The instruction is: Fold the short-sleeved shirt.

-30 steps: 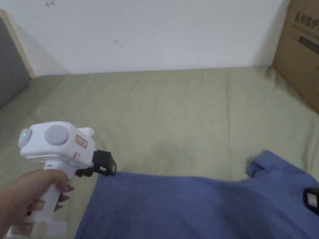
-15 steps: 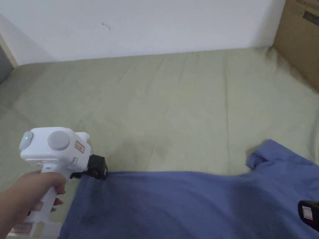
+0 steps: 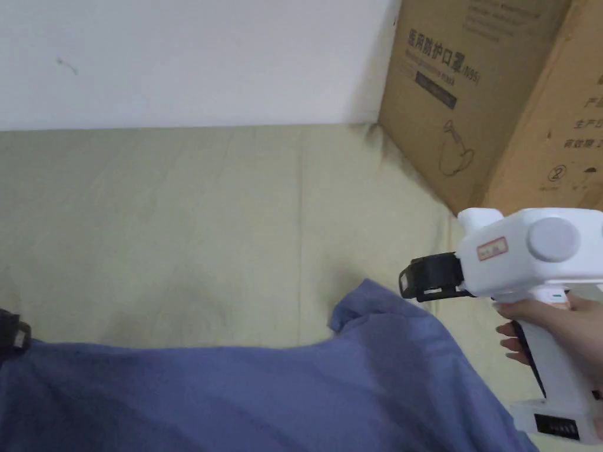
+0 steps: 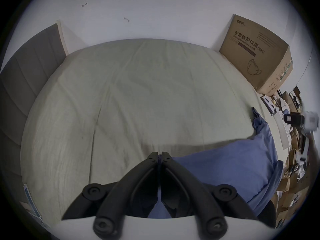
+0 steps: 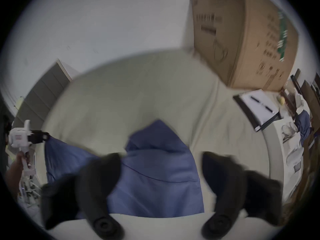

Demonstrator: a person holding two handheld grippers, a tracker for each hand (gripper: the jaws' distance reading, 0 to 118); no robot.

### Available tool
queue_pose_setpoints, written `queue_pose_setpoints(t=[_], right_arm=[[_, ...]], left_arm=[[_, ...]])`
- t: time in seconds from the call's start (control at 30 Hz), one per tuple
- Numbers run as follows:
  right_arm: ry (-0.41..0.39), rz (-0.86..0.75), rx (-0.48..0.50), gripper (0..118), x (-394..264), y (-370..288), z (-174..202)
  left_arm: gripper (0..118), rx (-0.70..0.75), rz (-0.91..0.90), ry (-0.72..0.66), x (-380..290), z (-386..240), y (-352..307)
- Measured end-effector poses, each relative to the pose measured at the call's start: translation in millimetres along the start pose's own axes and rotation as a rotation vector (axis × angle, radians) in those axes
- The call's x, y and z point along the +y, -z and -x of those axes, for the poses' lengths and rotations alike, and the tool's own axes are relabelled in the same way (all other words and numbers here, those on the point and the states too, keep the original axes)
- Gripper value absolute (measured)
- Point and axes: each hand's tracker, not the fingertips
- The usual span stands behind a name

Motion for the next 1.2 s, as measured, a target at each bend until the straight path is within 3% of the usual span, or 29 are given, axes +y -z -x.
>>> queue_pose_setpoints(t=[0.13, 0.23, 0.27, 0.33, 0.4, 0.5, 0.63, 1.0, 1.2], right_arm=[[0.087, 0.197, -0.034, 104, 13, 58, -22], [0.124, 0.249, -0.099, 100, 6, 91, -35], [0.123, 0.245, -0.103, 88, 4, 98, -35], [0.119, 0.237, -0.086, 50, 1, 100, -31], [0.082, 0.218, -0.092, 0, -2, 96, -25], [0.052, 0.158, -0.072, 0, -1, 78, -23], [0.069, 0.06, -0.009, 0, -3, 35, -28], [0.127, -0.293, -0.02, 0, 36, -77, -24], [0.131, -0.286, -0.003, 0, 6, -88, -27]], left_arm=[[0, -0.015, 0.025, 0.019, -6, -3, 1], [0, -0.008, 0.038, 0.015, -9, 0, 4], [0, -0.023, 0.046, -0.001, -10, 2, 5], [0, -0.031, 0.055, -0.003, -13, 5, 7], [0, -0.004, 0.063, 0.02, -14, 6, 11], [0, -0.003, 0.072, 0.007, -18, 11, 13], [0, 0.001, 0.048, -0.02, -21, 12, 2], [0, 0.032, -0.179, -0.036, 35, 4, -53], [0, 0.025, -0.169, -0.014, 12, -4, -65]])
